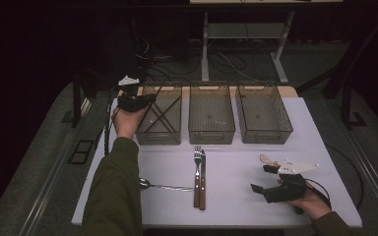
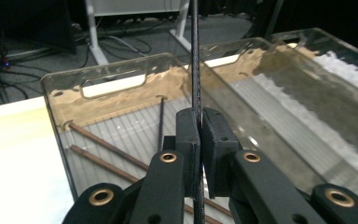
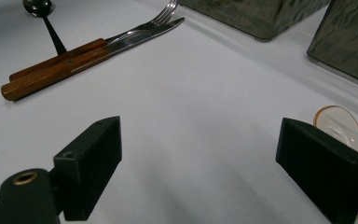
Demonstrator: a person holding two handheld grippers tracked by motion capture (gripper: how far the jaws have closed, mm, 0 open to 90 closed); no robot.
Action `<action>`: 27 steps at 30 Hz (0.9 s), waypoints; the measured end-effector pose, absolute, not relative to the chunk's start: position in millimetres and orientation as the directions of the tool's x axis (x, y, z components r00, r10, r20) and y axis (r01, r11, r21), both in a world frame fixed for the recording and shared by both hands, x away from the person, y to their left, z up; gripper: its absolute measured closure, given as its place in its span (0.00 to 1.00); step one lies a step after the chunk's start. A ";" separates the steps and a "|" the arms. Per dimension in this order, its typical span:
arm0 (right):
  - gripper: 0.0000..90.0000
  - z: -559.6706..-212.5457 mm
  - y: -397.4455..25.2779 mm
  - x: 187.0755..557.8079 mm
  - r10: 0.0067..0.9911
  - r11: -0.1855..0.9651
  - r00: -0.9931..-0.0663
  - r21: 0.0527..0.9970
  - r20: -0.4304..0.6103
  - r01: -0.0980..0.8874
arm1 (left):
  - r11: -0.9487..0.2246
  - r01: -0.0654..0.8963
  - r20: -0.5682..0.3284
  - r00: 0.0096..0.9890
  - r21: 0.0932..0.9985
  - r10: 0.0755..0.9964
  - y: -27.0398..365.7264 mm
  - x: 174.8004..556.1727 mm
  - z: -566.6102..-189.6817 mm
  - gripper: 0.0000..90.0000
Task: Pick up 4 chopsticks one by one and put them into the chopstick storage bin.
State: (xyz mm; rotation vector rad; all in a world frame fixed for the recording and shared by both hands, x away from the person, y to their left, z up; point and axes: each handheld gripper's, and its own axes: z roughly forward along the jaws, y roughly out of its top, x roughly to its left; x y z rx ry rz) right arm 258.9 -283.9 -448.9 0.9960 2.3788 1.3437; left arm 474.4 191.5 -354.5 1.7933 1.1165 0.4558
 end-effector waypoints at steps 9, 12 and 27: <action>0.16 -448.7 -284.6 259.0 0.657 0.343 -0.743 0.828 0.127 0.444 | -0.156 0.527 -0.142 0.481 0.835 0.865 196.2 481.0 -370.9 0.95; 0.16 -448.7 -284.4 259.2 0.657 0.342 -0.743 0.828 0.128 0.445 | -0.164 0.541 -0.137 0.473 0.825 0.870 196.5 481.3 -375.9 0.93; 0.16 -448.5 -282.8 258.6 0.656 0.348 -0.745 0.828 0.120 0.440 | -0.226 0.506 -0.108 0.548 0.832 0.829 183.3 467.4 -367.1 0.50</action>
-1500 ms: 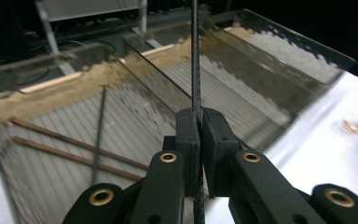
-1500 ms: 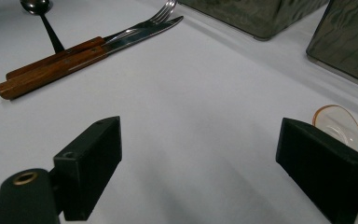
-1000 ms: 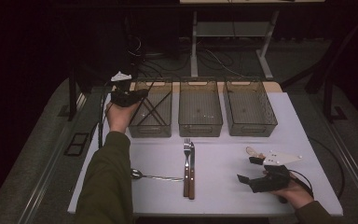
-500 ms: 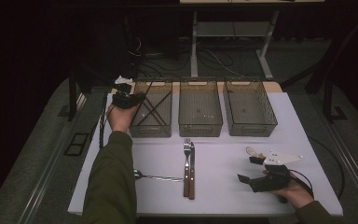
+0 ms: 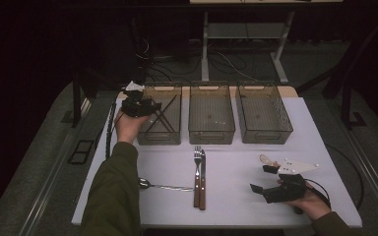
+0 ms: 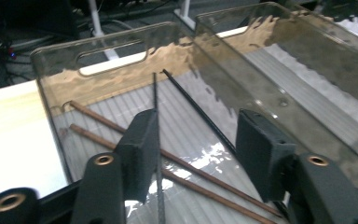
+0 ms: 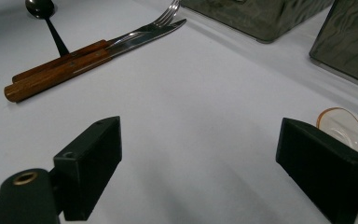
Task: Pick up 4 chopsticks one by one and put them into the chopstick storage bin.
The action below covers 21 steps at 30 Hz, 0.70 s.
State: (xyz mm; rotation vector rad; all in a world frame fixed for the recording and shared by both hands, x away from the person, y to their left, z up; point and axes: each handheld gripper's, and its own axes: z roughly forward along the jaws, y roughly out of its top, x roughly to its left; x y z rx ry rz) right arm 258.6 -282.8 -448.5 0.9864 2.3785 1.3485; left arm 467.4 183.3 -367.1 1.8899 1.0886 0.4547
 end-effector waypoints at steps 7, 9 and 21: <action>0.16 -448.4 -283.0 258.4 0.657 0.348 -0.744 0.827 0.120 0.441 | -0.267 0.475 -0.092 0.607 0.838 0.790 176.1 449.4 -362.3 0.41; 0.16 -448.2 -283.4 258.8 0.658 0.340 -0.742 0.829 0.128 0.444 | -0.281 0.471 -0.087 0.619 0.836 0.780 174.3 443.2 -362.6 0.39; 0.16 -447.8 -284.4 258.7 0.653 0.345 -0.747 0.828 0.126 0.441 | -0.308 0.441 -0.085 0.675 0.843 0.733 171.5 401.5 -370.0 0.28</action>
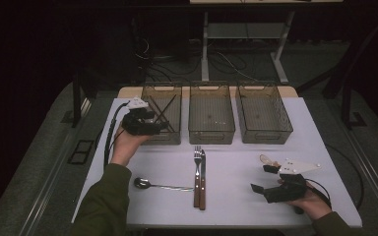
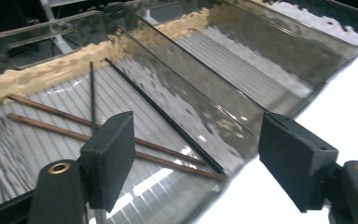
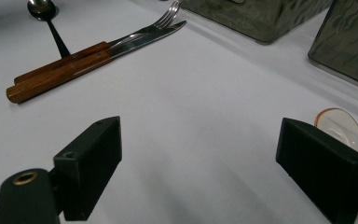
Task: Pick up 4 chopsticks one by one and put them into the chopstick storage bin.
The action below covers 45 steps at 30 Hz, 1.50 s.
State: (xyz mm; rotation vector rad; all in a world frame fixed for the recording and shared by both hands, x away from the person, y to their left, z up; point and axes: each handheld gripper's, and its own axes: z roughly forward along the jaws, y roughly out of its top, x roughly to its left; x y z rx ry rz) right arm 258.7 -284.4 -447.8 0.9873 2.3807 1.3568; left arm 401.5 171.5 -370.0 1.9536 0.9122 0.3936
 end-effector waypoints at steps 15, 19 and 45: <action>0.16 -447.2 -282.7 258.0 0.651 0.354 -0.751 0.831 0.109 0.428 | -0.397 0.402 -0.045 0.747 0.825 0.663 153.7 352.7 -389.6 0.19; 0.16 -446.8 -282.4 256.4 0.652 0.363 -0.752 0.831 0.097 0.422 | -0.410 0.393 -0.038 0.758 0.823 0.651 151.6 338.8 -395.3 0.17; 0.16 -445.8 -286.2 258.4 0.676 0.337 -0.729 0.832 0.112 0.440 | -0.408 0.353 -0.077 0.827 0.842 0.557 153.3 279.3 -427.3 0.03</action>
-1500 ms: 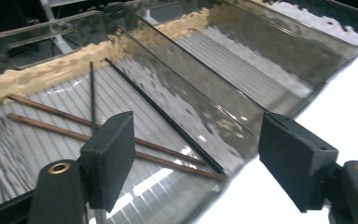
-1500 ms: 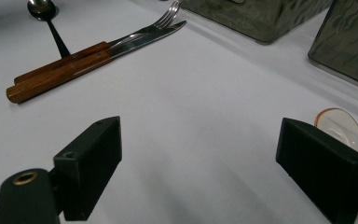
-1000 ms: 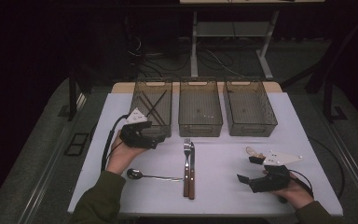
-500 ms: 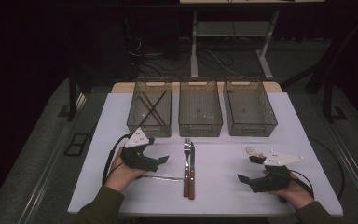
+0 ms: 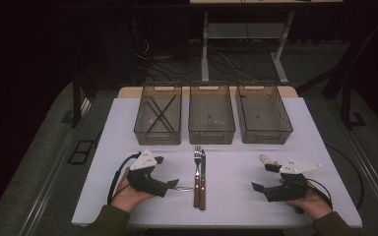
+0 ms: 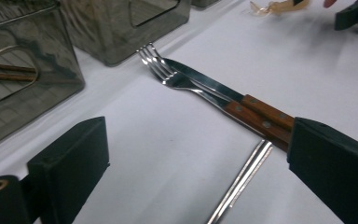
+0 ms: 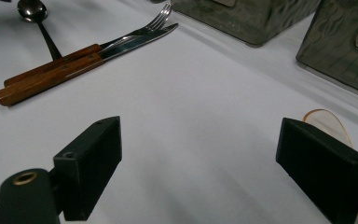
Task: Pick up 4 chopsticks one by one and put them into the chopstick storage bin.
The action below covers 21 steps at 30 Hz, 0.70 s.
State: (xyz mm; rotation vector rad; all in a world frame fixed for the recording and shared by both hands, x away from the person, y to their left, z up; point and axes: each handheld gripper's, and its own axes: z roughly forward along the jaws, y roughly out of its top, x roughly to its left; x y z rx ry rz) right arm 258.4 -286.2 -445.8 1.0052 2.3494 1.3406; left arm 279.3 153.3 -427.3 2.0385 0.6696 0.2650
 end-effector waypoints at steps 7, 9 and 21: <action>0.16 -443.6 -290.1 261.2 0.696 0.306 -0.705 0.833 0.135 0.461 | -0.401 0.360 -0.078 0.818 0.843 0.571 155.8 277.3 -430.8 0.00; 0.16 -442.7 -291.7 261.4 0.699 0.302 -0.702 0.833 0.137 0.463 | -0.400 0.361 -0.077 0.816 0.843 0.573 156.2 277.1 -430.9 0.00; 0.16 -430.7 -306.9 267.4 0.728 0.262 -0.665 0.830 0.165 0.493 | -0.407 0.373 -0.091 0.820 0.834 0.565 155.8 278.3 -431.4 0.00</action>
